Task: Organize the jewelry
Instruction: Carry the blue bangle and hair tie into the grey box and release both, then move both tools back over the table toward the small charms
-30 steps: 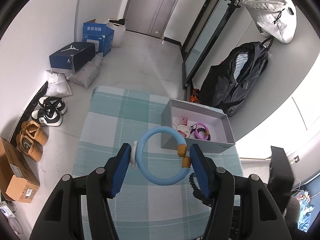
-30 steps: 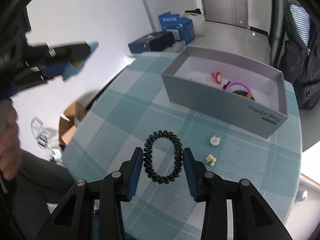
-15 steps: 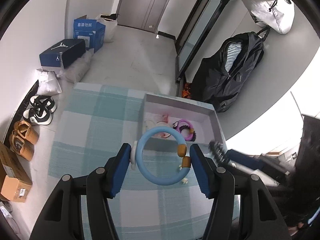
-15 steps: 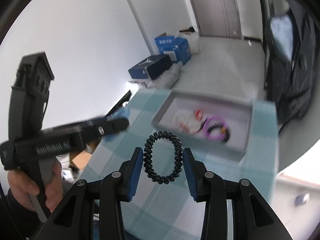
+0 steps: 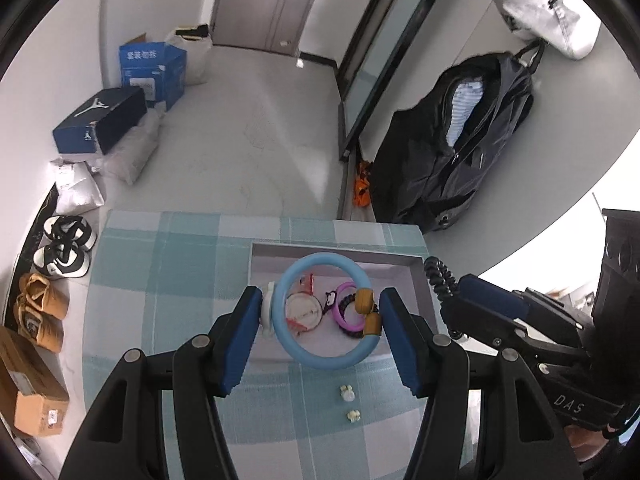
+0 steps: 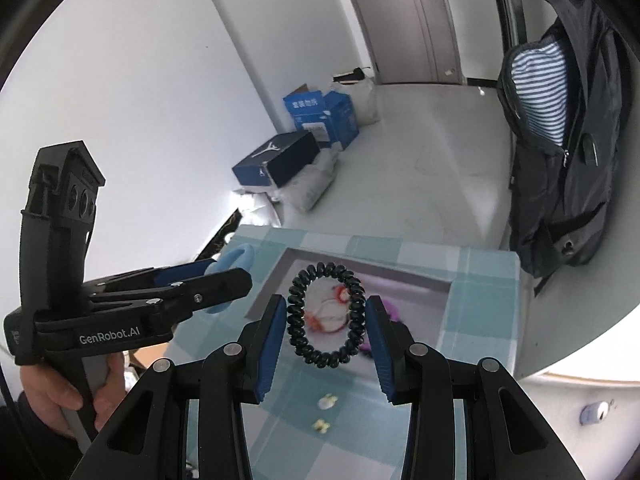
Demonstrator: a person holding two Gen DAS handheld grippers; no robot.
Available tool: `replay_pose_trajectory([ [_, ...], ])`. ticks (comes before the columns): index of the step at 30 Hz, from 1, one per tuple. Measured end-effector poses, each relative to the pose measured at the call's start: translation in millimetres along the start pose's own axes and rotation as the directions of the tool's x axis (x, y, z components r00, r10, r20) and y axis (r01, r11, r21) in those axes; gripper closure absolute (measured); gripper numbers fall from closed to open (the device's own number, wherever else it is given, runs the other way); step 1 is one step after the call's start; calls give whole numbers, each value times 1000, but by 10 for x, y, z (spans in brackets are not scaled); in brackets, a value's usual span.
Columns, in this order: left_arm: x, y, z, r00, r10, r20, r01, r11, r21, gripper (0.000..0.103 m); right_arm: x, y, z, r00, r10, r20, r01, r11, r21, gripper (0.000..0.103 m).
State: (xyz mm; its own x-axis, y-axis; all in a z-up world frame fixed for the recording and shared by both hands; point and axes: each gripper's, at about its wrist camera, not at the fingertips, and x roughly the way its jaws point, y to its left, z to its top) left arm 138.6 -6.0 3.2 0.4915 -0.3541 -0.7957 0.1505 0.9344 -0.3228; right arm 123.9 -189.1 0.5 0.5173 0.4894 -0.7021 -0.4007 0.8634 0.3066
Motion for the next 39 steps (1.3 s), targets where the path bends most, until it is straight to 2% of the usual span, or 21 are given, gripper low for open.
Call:
replay_pose_trajectory([
  [6, 337, 79, 128, 992, -83, -93, 81, 996, -29, 48, 213, -148, 92, 1000, 7, -28, -6, 1000, 25, 63],
  [9, 451, 126, 146, 988, -112, -108, 109, 994, -30, 48, 312, -195, 117, 999, 13, -52, -11, 999, 38, 63],
  [13, 582, 147, 186, 979, -135, -153, 127, 990, -61, 48, 379, -208, 130, 997, 8, -70, -5, 999, 37, 62],
  [16, 645, 131, 189, 977, -123, -177, 115, 992, -53, 48, 428, -232, 139, 996, 2, -84, 1, 999, 40, 62],
  [25, 662, 123, 208, 974, -137, -181, 128, 990, -63, 47, 529, -321, 53, 988, -29, -152, 40, 997, 68, 60],
  [30, 659, 156, 225, 976, -138, -167, 121, 987, -108, 47, 463, -341, 25, 991, -38, -126, 49, 995, 82, 58],
  [33, 673, 202, 217, 967, -174, -187, 144, 977, -159, 43, 391, -296, 23, 993, -65, -97, 70, 996, 47, 49],
  [35, 634, 199, 211, 965, -197, -173, 167, 971, -171, 26, 337, -236, 17, 990, -124, -64, 123, 992, -9, 30],
  [39, 520, 191, 187, 976, -166, -139, 147, 979, -139, 25, 233, -197, 7, 993, -118, -30, 117, 992, -41, 25],
])
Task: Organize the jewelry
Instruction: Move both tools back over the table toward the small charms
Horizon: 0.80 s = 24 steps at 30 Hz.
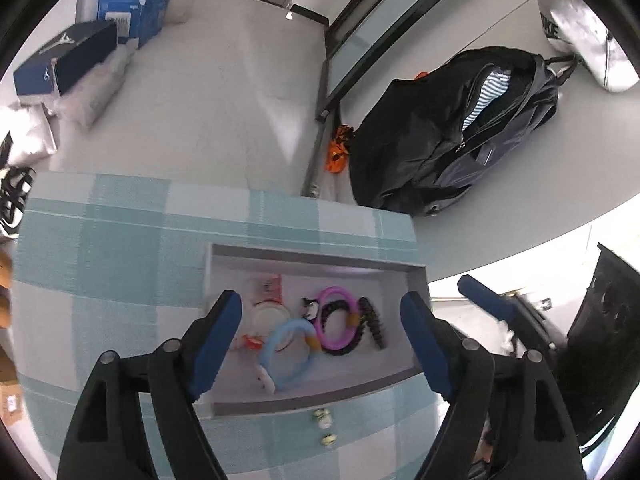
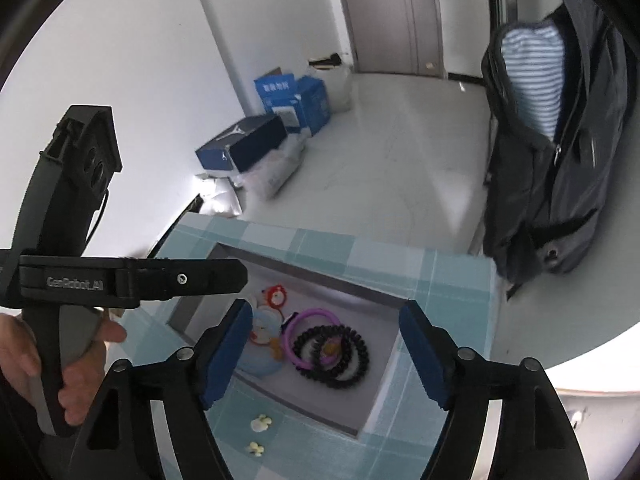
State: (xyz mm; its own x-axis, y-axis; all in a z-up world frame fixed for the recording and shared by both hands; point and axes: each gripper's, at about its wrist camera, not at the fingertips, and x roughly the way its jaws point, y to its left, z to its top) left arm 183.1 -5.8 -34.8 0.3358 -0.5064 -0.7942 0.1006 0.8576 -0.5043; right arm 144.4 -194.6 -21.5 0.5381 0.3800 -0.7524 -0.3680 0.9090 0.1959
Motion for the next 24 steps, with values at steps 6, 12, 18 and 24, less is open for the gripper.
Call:
replay_pose_trajectory([
  [6, -145, -7, -96, 997, 69, 40, -70, 997, 40, 25, -33, -42, -1, 1000, -6, 7, 6, 1000, 21, 21],
  [12, -273, -98, -240, 979, 168, 118, -183, 975, 123, 25, -63, 2, 1, 1000, -12, 22, 12, 1000, 20, 19],
  [18, -378, -220, -411, 946, 249, 206, -289, 937, 195, 25, -71, 62, -31, 995, -92, 32, 93, 995, -24, 19],
  [24, -448, -262, -605, 939, 261, 223, -304, 934, 187, 25, -197, 12, -153, 990, -133, 43, 133, 991, -15, 14],
])
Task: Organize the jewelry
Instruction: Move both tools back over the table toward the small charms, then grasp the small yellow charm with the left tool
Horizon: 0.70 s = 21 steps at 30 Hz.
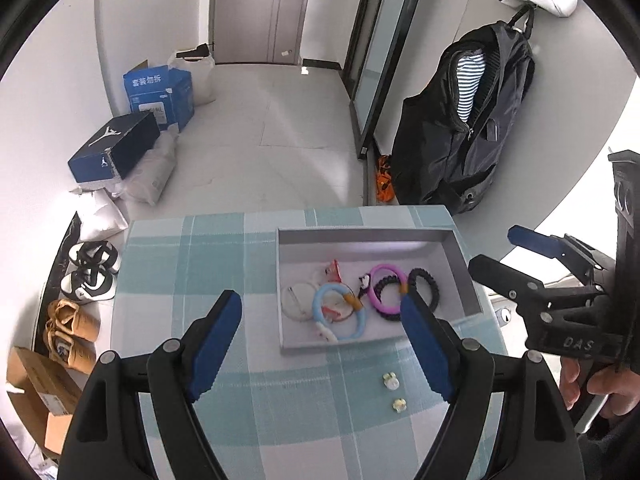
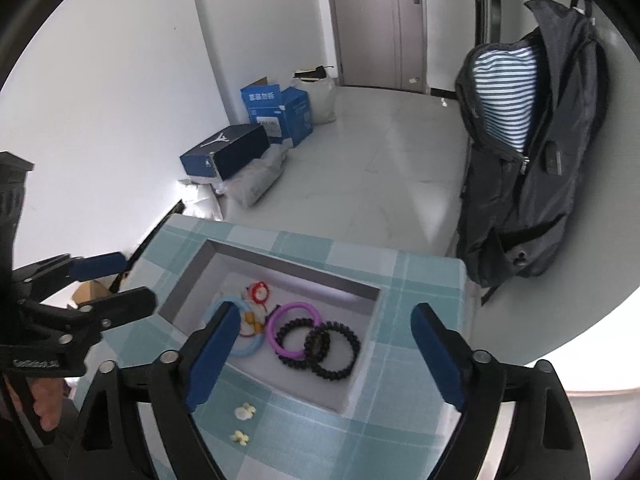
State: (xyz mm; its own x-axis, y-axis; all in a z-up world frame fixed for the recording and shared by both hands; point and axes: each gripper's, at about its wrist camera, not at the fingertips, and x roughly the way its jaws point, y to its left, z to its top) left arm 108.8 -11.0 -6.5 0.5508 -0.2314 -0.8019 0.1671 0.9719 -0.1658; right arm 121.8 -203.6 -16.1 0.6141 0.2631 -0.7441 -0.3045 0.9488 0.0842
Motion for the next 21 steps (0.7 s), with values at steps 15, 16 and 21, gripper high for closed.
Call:
replay_pose_trajectory([
  [15, 282, -277, -702, 987, 26, -160, -18, 998, 52, 25, -323, -280, -652, 998, 67, -13, -63, 980, 191, 10],
  [16, 331, -294, -741, 984, 34, -177, -23, 998, 62, 25, -327, -286, -673, 998, 63, -15, -58, 979, 197, 10],
  [21, 489, -378, -800, 974, 48, -222, -27, 995, 100, 25, -364, -362, -767, 998, 54, -11, -50, 969, 242, 10],
])
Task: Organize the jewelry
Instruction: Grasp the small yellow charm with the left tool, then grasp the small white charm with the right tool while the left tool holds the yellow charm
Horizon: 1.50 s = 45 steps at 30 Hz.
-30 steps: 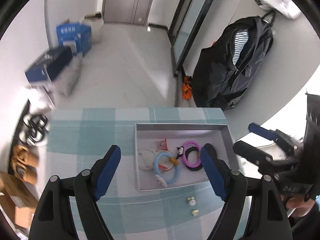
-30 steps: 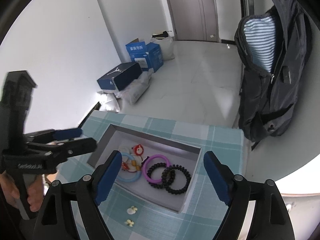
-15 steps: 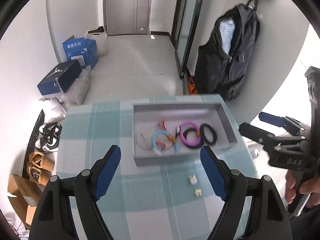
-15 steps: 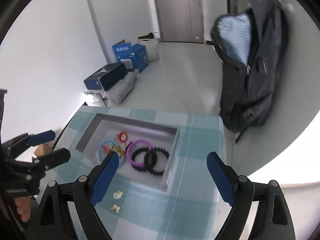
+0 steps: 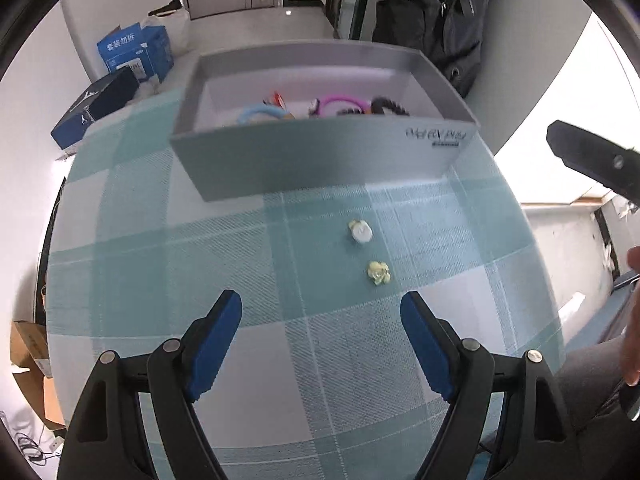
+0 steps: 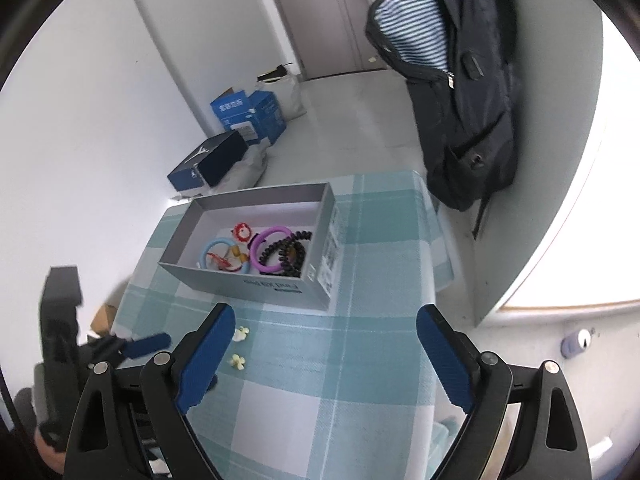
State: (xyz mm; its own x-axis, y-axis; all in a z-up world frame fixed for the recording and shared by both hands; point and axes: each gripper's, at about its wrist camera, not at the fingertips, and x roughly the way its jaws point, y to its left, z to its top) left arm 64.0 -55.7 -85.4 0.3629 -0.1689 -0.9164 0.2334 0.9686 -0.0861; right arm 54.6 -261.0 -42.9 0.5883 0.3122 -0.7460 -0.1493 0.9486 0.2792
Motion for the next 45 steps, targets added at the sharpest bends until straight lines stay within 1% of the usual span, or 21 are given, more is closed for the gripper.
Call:
replay_pose_trajectory([
  [5, 68, -61, 53, 1000, -9, -17, 9, 1000, 0, 25, -20, -29, 31, 1000, 6, 2, -6, 1000, 15, 10],
  [8, 131, -122, 65, 999, -7, -41, 8, 1000, 9, 25, -40, -30, 59, 1000, 13, 10, -13, 1000, 12, 9],
  [11, 178, -170, 64, 999, 13, -38, -12, 1000, 18, 25, -44, -40, 57, 1000, 15, 5, -16, 1000, 8, 9],
  [13, 196, -208, 63, 999, 41, -34, -40, 999, 30, 25, -42, -63, 41, 1000, 13, 4, -13, 1000, 6, 9],
  [14, 199, -227, 67, 998, 44, -33, -43, 998, 35, 27, -38, -78, 31, 1000, 11, 1, -11, 1000, 8, 9],
  [15, 195, -242, 69, 998, 47, -30, -46, 998, 38, 31, -33, -102, 23, 1000, 8, -3, -8, 1000, 13, 9],
  [16, 184, -260, 76, 998, 54, -24, -53, 998, 41, 39, -32, -119, 18, 1000, 7, -6, -7, 1000, 18, 9],
  [17, 177, -271, 74, 998, 57, -20, -56, 997, 46, 46, -29, -149, 17, 1000, 7, -10, -7, 1000, 28, 9],
  [18, 166, -288, 73, 998, 52, -19, -51, 998, 49, 48, -30, -185, 15, 1000, 10, -13, -10, 999, 42, 9],
  [20, 144, -307, 50, 999, 43, -7, -42, 998, 54, 58, -34, -220, 13, 1000, 12, -15, -11, 998, 56, 9],
  [22, 135, -330, 25, 999, 36, 0, -36, 997, 63, 65, -40, -252, 9, 1000, 14, -16, -13, 998, 67, 9],
  [23, 130, -337, 21, 1000, 31, 2, -31, 997, 69, 74, -39, -259, 13, 1000, 15, -17, -14, 997, 70, 9],
  [24, 128, -351, 15, 1000, 26, 5, -26, 997, 76, 79, -38, -261, 15, 1000, 14, -19, -13, 997, 73, 9],
  [25, 122, -375, 2, 1000, 24, 5, -24, 996, 84, 87, -37, -259, 18, 1000, 15, -19, -14, 997, 73, 9],
  [27, 107, -399, -27, 1000, 18, 3, -18, 995, 99, 93, -24, -244, 21, 1000, 16, -22, -15, 997, 70, 9],
  [36, 88, -327, -8, 999, -39, -13, 40, 996, 75, 95, 12, -174, 2, 1000, 2, -28, 0, 999, 41, 9],
  [40, -24, -246, 3, 996, -86, 13, 84, 994, 74, 95, 25, -190, -4, 1000, -5, -30, 6, 999, 42, 9],
  [45, -213, -99, 18, 988, -148, 42, 146, 988, 40, 95, 61, -168, -11, 999, -10, -41, 11, 999, 35, 9],
])
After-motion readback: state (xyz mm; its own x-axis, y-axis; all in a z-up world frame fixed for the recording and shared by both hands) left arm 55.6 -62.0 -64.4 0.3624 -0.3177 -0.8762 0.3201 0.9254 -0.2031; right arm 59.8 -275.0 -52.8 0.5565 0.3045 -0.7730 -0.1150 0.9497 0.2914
